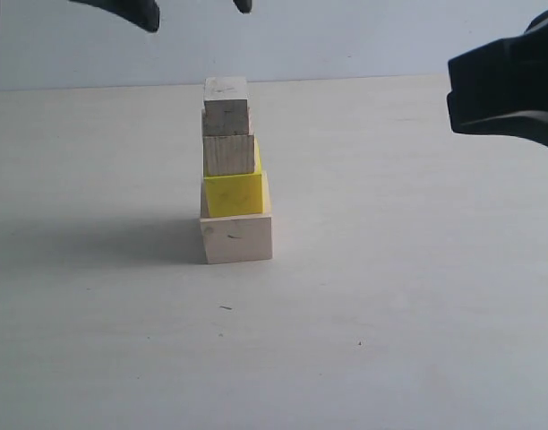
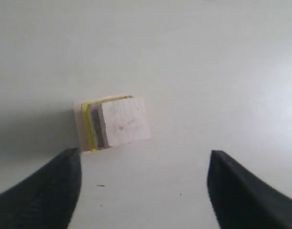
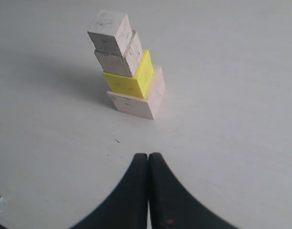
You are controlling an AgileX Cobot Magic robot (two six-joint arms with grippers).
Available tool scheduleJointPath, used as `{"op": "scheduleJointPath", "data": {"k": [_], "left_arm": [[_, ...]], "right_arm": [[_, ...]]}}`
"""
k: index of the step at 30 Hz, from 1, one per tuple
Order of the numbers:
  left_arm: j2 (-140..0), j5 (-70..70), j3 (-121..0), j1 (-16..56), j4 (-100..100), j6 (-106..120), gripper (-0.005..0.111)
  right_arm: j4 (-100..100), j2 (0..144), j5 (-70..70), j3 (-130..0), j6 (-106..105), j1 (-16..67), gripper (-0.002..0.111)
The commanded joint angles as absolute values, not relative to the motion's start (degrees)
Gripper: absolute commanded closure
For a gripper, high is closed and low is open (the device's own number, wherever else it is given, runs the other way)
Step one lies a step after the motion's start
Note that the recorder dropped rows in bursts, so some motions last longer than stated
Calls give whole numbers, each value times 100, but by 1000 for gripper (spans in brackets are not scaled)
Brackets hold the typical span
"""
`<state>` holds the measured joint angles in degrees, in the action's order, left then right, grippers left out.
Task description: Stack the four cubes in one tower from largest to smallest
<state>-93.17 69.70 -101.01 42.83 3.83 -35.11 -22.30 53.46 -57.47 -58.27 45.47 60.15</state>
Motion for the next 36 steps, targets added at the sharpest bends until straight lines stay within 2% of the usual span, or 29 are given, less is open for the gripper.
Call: {"op": "scheduleJointPath", "data": {"k": [1, 4, 5, 13, 23, 29, 36], "left_arm": [[-8933, 6996, -10147, 4292, 287, -3189, 72], [-8724, 6996, -10147, 4292, 287, -2790, 104], [-8664, 6996, -10147, 4292, 287, -2612, 106], [-8305, 6996, -9430, 4292, 287, -2254, 105], [-7834, 6970, -6758, 4292, 469, -2298, 105], [-7248, 5898, -5507, 4292, 453, -2552, 106], [-6204, 4839, -4779, 4292, 566, -2590, 106]], "right_arm": [[-2294, 5340, -5709, -5806, 4498, 6034, 108], [-2398, 5340, -5721, -5806, 4498, 6034, 108], [-2425, 5340, -5721, -5806, 4498, 6034, 108], [-2478, 5340, -5732, -5806, 4510, 6034, 108], [-2796, 5340, -5940, -5806, 4655, 6034, 108], [-3241, 5340, -5962, -5806, 4655, 6034, 108], [-3160, 5340, -5998, -5806, 4655, 6034, 108]]}}
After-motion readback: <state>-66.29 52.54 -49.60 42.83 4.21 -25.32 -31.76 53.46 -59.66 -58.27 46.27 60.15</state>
